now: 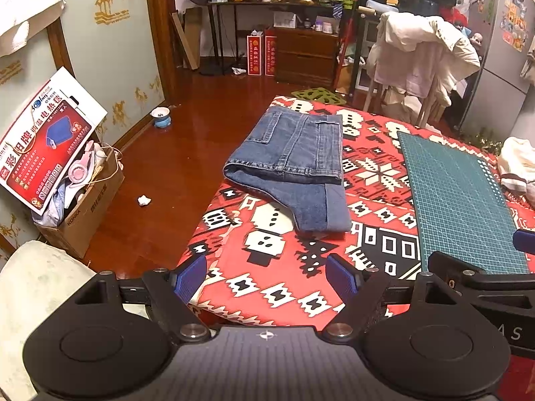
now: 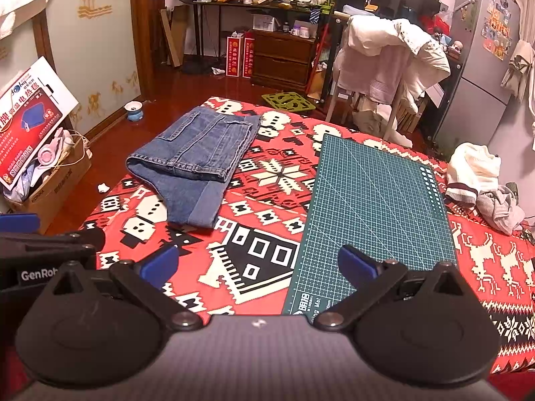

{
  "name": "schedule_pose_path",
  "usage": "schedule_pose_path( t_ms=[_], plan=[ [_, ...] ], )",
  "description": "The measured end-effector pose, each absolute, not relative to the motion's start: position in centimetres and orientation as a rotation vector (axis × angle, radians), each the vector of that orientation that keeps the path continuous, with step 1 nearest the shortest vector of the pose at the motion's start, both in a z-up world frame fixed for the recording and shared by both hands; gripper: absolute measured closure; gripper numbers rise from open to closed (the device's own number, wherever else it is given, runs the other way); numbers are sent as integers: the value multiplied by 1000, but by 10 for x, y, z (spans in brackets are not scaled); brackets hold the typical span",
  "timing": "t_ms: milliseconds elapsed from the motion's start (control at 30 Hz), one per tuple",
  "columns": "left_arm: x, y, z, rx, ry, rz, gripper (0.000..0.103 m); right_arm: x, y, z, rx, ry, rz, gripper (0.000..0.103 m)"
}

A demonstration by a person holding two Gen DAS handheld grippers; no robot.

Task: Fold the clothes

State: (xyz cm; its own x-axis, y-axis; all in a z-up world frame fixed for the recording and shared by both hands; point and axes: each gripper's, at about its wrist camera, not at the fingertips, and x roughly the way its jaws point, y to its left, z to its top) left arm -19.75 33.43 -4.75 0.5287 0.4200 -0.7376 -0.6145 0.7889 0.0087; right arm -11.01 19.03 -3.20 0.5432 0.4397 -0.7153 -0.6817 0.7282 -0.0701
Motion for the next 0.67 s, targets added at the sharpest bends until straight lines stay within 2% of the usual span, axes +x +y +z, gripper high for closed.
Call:
schedule_pose_path(
  t_ms=[667],
  plan=[
    [-200, 336, -48, -274, 805, 623, 25, -109, 191, -34, -363, 744, 684, 1]
  ],
)
